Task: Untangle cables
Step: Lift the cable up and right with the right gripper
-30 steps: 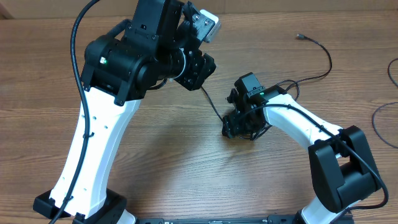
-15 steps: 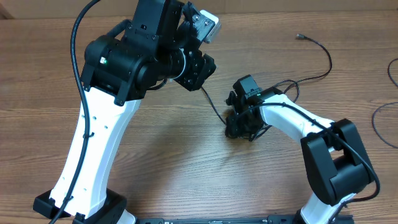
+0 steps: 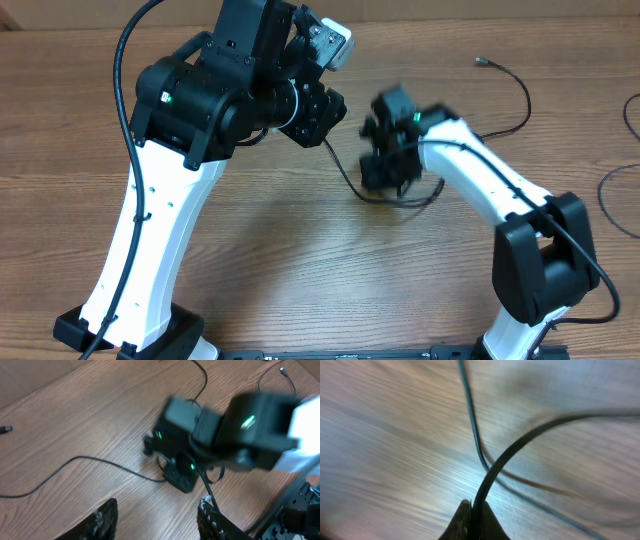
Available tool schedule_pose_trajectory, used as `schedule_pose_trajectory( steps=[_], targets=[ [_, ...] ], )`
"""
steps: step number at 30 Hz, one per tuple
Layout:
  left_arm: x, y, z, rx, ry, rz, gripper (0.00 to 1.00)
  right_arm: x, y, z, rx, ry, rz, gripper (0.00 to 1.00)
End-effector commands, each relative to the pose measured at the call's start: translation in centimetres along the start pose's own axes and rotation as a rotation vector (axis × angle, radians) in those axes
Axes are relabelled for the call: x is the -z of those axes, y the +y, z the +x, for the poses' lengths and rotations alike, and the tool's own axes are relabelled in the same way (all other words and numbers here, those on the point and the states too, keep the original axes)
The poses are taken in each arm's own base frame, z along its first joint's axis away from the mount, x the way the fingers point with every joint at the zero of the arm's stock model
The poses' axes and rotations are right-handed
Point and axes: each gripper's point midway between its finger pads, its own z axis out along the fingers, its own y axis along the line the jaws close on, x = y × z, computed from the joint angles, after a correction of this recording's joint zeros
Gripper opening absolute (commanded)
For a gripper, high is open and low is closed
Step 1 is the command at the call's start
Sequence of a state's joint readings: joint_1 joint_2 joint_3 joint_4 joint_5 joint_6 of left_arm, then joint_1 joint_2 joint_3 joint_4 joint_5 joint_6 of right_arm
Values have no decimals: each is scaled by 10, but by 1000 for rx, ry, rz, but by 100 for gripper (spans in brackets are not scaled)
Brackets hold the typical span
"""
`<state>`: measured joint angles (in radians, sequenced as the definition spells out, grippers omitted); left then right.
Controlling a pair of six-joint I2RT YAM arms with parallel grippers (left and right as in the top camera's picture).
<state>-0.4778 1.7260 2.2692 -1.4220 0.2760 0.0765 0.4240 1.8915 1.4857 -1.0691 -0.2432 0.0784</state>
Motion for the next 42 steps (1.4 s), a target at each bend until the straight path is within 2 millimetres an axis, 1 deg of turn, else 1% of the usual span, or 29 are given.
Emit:
schedule_pose_trajectory(
  steps=[1,2,4,5,8,12,13,14,15,18,21,24,25,28,32,34,36,37,38,40,41,42],
  targets=[
    [9,-5,-1,7,-18,11,50,71,19,-54,42,-193,1,4],
    [9,-4,3,11,-5,7,50,109,26,-74,56,-283,24,4],
    [9,-3,6,9,8,0,50,150,33,-90,69,-382,42,4],
    [9,-1,8,8,15,-13,50,195,40,-103,83,-494,59,4],
    [9,2,8,6,20,-32,50,263,44,-113,86,-670,122,4],
    [9,4,8,6,19,-41,50,335,39,-110,56,-860,219,4],
    [9,5,8,6,20,-46,50,346,39,-109,51,-888,229,4],
    [9,6,9,5,20,-50,50,361,41,-106,51,-929,229,4],
    [9,5,8,4,20,-49,50,373,44,-103,52,-961,219,4],
    [9,5,9,-2,21,-49,50,396,50,-98,38,-1033,193,4],
    [9,6,8,-3,18,-50,51,415,54,-96,34,-1094,173,4],
    [6,7,4,-24,9,-51,52,433,60,-98,22,-1166,139,4],
    [2,9,2,-36,8,-57,52,443,63,-100,14,-1208,121,4],
    [-10,13,2,-36,15,-63,52,459,68,-100,12,-1265,100,4],
    [-37,17,6,-32,32,-55,51,487,75,-98,21,-1369,73,4],
    [-53,18,11,-28,46,-34,51,505,75,-97,15,-1435,70,4],
    [-67,17,20,-12,70,-10,51,525,67,-96,-17,-1508,95,4],
    [-72,17,25,-8,85,-1,51,532,57,-96,-51,-1538,129,4],
    [-77,18,30,-4,101,0,51,539,45,-96,-88,-1563,167,4],
    [-81,19,37,1,121,1,51,547,21,-95,-146,-1585,233,4],
    [-81,19,39,3,131,-1,51,552,3,-94,-179,-1594,276,4],
    [-81,20,40,4,136,-6,51,556,-10,-92,-201,-1599,302,4]
  ],
)
